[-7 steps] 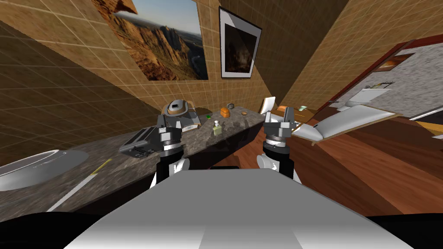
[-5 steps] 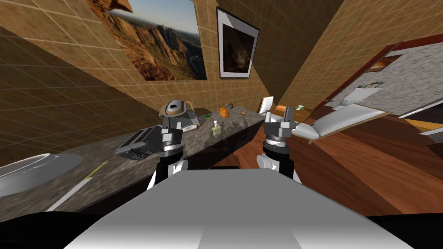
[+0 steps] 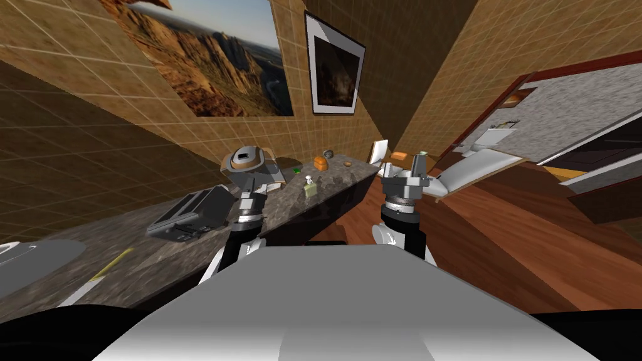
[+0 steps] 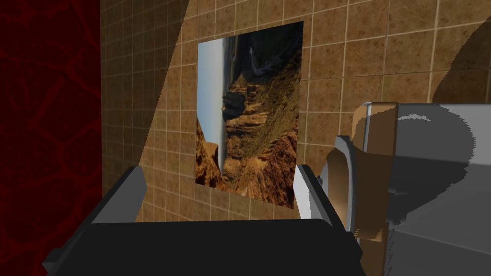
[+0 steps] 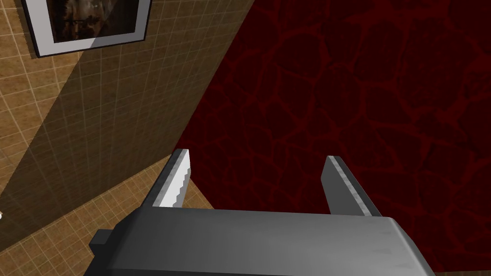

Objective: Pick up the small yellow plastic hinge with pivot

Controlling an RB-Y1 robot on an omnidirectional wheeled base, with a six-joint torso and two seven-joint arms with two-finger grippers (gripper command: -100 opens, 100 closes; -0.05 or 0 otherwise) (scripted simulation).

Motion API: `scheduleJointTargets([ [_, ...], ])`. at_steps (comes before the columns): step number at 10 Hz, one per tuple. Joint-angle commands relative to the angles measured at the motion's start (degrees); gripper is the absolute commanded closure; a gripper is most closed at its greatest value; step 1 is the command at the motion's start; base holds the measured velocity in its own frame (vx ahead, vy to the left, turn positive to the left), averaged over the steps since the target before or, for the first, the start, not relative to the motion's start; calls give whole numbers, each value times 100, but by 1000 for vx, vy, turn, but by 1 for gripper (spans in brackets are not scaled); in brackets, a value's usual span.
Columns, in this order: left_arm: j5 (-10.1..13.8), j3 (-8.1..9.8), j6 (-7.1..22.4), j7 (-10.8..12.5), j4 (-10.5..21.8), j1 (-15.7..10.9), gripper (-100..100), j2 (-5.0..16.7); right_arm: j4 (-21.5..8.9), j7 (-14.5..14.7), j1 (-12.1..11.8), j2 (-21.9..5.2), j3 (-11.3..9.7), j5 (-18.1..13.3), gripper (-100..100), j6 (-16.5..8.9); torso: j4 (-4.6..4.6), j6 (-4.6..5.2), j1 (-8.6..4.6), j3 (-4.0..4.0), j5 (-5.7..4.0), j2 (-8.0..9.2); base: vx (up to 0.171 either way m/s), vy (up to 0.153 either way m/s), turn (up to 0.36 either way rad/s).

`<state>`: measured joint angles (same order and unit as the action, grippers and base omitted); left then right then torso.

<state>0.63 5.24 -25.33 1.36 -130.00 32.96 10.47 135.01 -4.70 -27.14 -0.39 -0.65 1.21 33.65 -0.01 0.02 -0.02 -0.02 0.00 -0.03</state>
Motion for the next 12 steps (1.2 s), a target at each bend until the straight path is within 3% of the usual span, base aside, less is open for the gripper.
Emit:
scheduleJointTargets([
  [1, -35, 39, 45, 175, 57, 24, -100, 215, 0, 0, 0, 0, 0, 0, 0, 0, 0, 0, 0, 0, 0, 0, 11, -9, -65],
  [2, -99, 101, 50, 403, 191, 114, -100, 423, 0, 0, -1, 0, 0, 0, 0, 0, 0, -2, 1, 0, 0, -1, 12, -14, -142],
  [3, -99, 101, 50, 420, 191, 114, -100, 496, 0, 0, 0, 0, 0, 0, 0, 0, 0, -1, 0, -1, 0, -1, 10, -11, -72],
  [4, -169, 164, 55, 657, 333, 213, -100, 714, 0, 0, -1, 0, 0, 0, 0, 0, 0, -2, 0, -1, 0, -1, 15, -16, -171],
  [5, -169, 164, 55, 687, 333, 213, -100, 796, 0, 0, 0, 0, 0, 0, 0, 0, 0, 0, -1, -1, 0, -2, 13, -9, -66],
  [6, -245, 227, 59, 925, 484, 319, -100, 1018, 0, 0, -1, 0, 1, 0, 0, 0, 0, -3, 0, -1, 0, -2, 15, -21, -158],
  [7, -245, 227, 59, 974, 484, 319, -100, 1112, 0, 0, 0, 0, 0, 0, 0, 0, -1, 0, -2, -2, -1, -3, 14, -13, -81],
  [12, -507, 401, 63, 1767, 979, 687, -100, 1945, 0, 0, -1, 0, 1, 0, 0, 0, 0, -3, -1, -1, -1, -3, 15, -17, -145],
])
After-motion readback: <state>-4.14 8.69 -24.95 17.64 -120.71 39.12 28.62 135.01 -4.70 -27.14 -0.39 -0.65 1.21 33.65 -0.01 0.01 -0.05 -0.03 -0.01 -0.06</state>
